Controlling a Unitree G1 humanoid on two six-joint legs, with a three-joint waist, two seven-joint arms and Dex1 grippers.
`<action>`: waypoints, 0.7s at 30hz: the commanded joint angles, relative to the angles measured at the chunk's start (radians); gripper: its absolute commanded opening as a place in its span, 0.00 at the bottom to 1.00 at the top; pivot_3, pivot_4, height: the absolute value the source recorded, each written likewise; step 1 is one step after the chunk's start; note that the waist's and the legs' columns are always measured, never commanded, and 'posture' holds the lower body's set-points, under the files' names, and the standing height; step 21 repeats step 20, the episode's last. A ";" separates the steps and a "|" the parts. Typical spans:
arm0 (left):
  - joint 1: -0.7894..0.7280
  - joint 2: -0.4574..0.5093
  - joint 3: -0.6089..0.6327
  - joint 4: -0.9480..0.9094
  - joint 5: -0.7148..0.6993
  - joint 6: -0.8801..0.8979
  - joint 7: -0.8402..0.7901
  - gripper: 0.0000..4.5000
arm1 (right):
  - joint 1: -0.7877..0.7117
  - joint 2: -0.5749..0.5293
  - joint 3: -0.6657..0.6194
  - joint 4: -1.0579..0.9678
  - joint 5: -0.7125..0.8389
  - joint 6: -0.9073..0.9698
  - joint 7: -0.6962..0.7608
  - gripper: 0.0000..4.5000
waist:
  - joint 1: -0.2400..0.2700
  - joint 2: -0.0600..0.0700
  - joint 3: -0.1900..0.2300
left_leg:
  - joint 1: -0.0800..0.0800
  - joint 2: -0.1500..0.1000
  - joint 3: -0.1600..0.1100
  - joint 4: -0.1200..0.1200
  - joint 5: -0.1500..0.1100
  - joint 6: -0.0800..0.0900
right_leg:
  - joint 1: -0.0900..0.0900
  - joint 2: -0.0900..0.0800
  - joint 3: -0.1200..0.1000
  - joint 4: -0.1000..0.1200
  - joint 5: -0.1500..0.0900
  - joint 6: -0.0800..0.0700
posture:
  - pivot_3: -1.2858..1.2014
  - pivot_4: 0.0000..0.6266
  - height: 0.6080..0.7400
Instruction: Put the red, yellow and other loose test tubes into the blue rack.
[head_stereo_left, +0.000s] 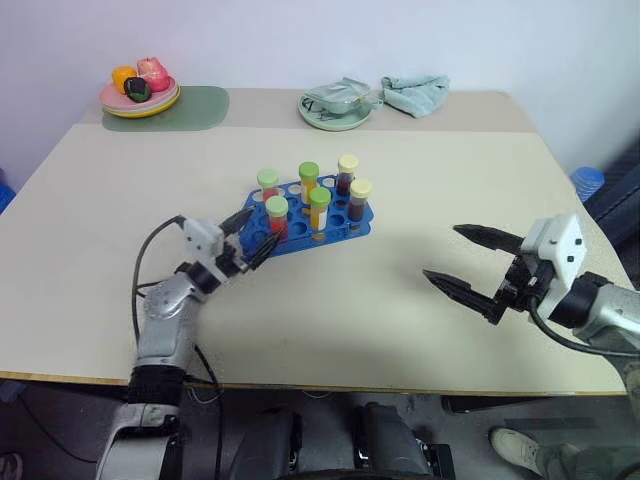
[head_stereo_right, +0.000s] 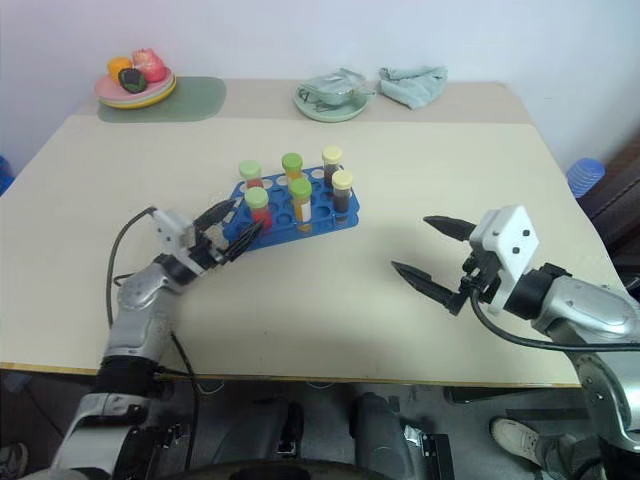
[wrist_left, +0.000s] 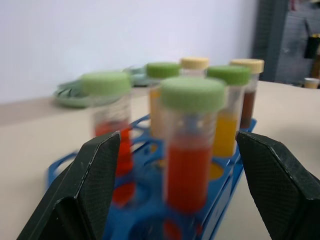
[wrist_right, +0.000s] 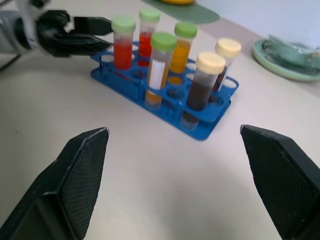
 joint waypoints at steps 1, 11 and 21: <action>0.029 0.065 0.059 -0.042 -0.048 0.018 -0.056 0.83 | 0.028 0.046 0.007 0.015 -0.043 -0.077 -0.015 0.96 | 0.000 0.000 0.000 | 0.000 0.000 0.000 0.000 0.000 0.000 | 0.000 0.000 0.000 0.000 0.000 0.000 | 0.52 0.24 1.00; 0.160 0.240 0.157 -0.174 -0.126 0.131 -0.155 0.83 | 0.266 0.114 -0.105 0.017 -0.057 -0.158 0.004 0.96 | 0.002 0.000 0.000 | 0.000 0.000 0.000 -0.001 0.000 0.000 | 0.000 -0.001 0.000 -0.001 0.000 0.000 | 0.52 0.24 1.00; 0.209 0.317 0.176 -0.253 -0.162 0.242 -0.192 0.83 | 0.414 0.162 -0.217 0.110 -0.075 -0.284 0.070 0.96 | -0.001 0.001 0.000 | 0.001 0.000 0.000 -0.002 0.000 0.000 | 0.001 -0.002 0.000 -0.001 0.000 -0.001 | 0.52 0.24 1.00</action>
